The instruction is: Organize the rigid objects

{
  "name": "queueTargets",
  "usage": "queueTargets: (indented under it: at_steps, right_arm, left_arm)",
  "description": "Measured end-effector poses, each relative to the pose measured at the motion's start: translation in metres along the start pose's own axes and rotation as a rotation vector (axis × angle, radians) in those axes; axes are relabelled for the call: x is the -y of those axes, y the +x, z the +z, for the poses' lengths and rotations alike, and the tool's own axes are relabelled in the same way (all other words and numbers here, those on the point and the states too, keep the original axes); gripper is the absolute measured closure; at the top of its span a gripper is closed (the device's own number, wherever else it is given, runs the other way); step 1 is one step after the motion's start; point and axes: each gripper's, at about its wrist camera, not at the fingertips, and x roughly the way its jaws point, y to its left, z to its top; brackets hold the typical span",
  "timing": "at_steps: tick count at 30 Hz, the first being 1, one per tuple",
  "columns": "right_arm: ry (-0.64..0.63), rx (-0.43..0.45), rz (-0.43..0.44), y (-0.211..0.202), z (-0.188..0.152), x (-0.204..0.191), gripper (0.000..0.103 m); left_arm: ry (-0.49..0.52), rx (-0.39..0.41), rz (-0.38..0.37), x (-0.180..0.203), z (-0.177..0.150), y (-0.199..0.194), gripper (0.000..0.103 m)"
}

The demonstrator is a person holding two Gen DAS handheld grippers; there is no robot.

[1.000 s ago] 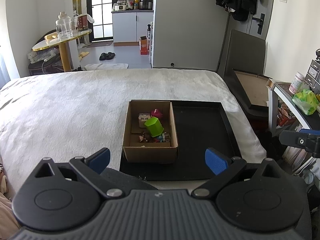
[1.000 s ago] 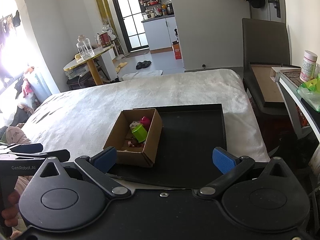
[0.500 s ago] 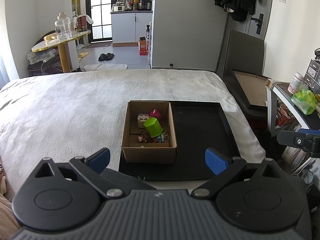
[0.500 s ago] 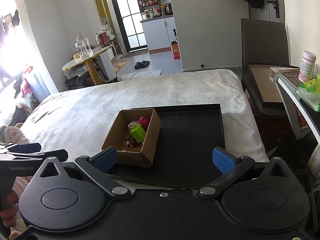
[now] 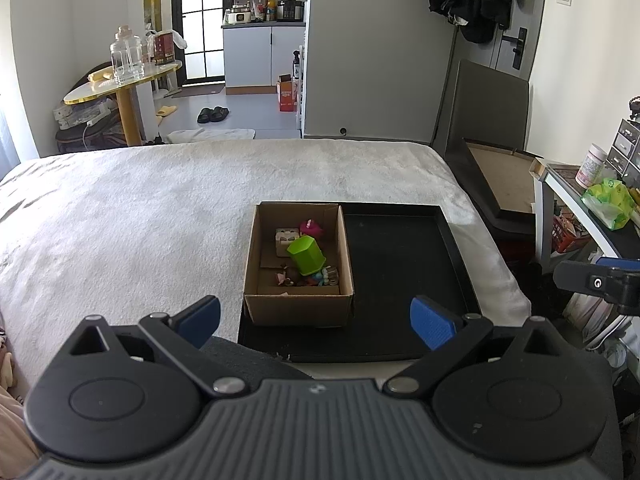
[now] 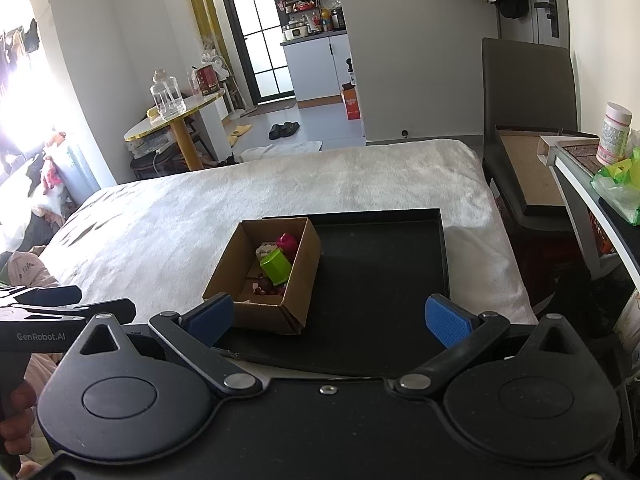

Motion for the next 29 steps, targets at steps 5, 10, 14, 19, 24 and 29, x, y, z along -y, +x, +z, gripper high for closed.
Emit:
queueTargets:
  at_steps: [5, 10, 14, 19, 24, 29]
  right_arm:
    - [-0.002, -0.001, -0.004, 0.0001, 0.0008, 0.0004, 0.000]
    - [-0.005, -0.002, -0.004, 0.0001, 0.0013, 0.0011, 0.000]
    - [-0.010, -0.002, -0.001, -0.0014, 0.0001, -0.0013, 0.000]
    - [-0.008, -0.003, -0.006, -0.0014, -0.0001, -0.0010, 0.000]
    - [-0.006, -0.003, -0.008, -0.0013, -0.0017, -0.0010, 0.000]
    - [-0.003, -0.004, -0.013, 0.0000, -0.0023, -0.0015, 0.000]
  left_arm:
    - [-0.002, -0.003, 0.001, -0.0008, -0.0001, 0.0000, 0.002]
    - [-0.002, -0.004, 0.003, -0.0013, 0.0001, -0.0004, 0.002]
    - [0.000, -0.004, 0.002, -0.0013, 0.0000, -0.0004, 0.002]
    - [0.010, 0.006, 0.003, -0.0002, -0.0009, -0.0013, 0.002]
    - [0.010, 0.005, 0.004, 0.0006, -0.0010, -0.0015, 0.002]
    - [0.005, 0.001, -0.007, 0.0009, -0.0009, -0.0012, 0.002]
